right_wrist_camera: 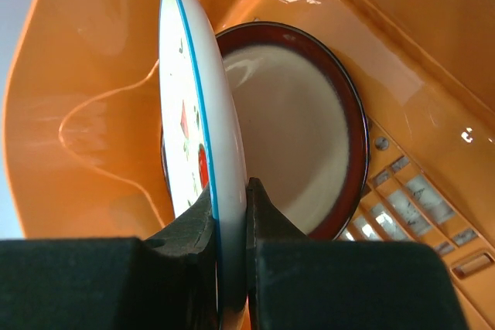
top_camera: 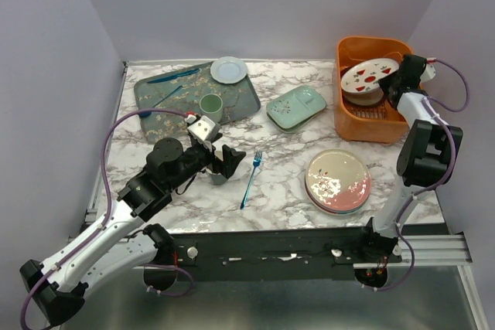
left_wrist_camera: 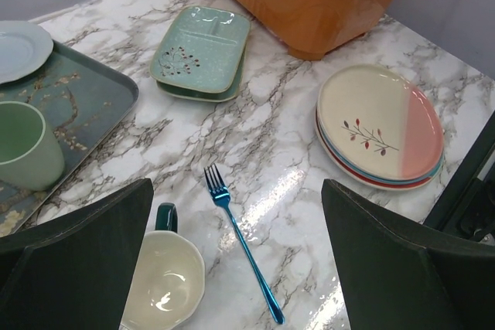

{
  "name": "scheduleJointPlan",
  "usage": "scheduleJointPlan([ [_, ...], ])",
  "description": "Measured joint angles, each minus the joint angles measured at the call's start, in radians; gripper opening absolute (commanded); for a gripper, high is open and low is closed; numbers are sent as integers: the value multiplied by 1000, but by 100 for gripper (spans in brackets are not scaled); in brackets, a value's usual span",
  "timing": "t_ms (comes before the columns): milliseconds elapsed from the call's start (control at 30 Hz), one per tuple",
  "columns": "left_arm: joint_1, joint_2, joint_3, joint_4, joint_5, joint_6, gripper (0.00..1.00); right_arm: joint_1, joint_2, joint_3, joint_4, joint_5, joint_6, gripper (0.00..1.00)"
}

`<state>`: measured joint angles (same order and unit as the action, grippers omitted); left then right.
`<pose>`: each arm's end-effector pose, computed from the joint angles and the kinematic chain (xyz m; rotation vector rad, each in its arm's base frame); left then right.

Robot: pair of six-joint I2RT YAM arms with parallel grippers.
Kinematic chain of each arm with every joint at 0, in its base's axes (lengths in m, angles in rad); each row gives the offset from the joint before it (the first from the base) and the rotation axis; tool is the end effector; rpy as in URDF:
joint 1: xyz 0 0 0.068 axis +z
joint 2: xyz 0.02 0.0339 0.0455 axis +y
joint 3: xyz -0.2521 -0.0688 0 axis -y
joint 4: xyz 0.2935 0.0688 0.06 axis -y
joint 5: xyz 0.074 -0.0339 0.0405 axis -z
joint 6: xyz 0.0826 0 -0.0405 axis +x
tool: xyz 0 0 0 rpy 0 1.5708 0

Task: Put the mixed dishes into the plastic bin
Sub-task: Place the plate in the plastic bin.

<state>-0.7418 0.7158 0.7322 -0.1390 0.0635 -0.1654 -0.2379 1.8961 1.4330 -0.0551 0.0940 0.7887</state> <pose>0.2011 -0.1914 0.3246 0.5435 1.6607 -0.7267 0.5091 -0.1314 0.1976 1.0783 1.7964 0.2361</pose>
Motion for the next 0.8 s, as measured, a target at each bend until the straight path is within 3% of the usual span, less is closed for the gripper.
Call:
scheduleJointPlan([
  [367, 0, 3, 0, -6, -3, 2, 99, -2, 64, 48, 9, -35, 9, 45],
  [467, 0, 3, 0, -7, -3, 2, 99, -2, 70, 56, 16, -41, 6, 60],
  [800, 0, 3, 0, -8, -3, 2, 99, -8, 85, 57, 14, -47, -15, 78],
])
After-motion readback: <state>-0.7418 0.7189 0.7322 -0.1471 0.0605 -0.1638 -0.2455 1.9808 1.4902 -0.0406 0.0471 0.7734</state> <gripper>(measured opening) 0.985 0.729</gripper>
